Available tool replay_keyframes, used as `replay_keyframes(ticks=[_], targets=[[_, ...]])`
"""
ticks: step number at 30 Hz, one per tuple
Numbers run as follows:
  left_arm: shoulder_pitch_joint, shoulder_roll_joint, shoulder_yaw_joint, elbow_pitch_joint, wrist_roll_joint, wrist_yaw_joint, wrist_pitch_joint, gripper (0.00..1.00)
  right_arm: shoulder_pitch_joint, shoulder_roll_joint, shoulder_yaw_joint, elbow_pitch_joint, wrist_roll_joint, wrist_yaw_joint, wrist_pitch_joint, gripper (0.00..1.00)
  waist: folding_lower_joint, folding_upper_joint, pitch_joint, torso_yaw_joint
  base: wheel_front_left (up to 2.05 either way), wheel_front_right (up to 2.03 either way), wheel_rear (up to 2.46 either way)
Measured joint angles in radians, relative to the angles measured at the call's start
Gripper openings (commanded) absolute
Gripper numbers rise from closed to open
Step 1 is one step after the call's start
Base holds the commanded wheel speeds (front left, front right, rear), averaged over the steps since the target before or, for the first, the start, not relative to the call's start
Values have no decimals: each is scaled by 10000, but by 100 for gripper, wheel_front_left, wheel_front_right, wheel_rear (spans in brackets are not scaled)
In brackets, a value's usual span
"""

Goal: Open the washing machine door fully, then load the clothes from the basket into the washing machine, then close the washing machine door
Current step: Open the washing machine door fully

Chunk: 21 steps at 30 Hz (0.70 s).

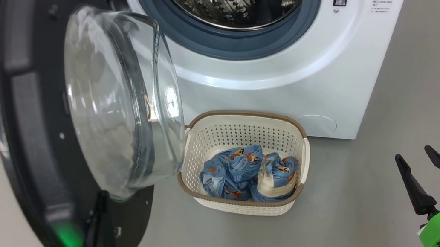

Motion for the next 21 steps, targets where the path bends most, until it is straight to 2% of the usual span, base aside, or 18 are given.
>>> replay_keyframes(ticks=[10,21], targets=[[-284,389,1039,485,17,79,-17,0,-76,-10,48,-35,-42,0,0,100,0,0,271,154,0,0,0],[-938,456,2309,1206,437,-31,-19,0,-239,-86,128,-35,-42,0,0,100,0,0,642,137,0,0,0]])
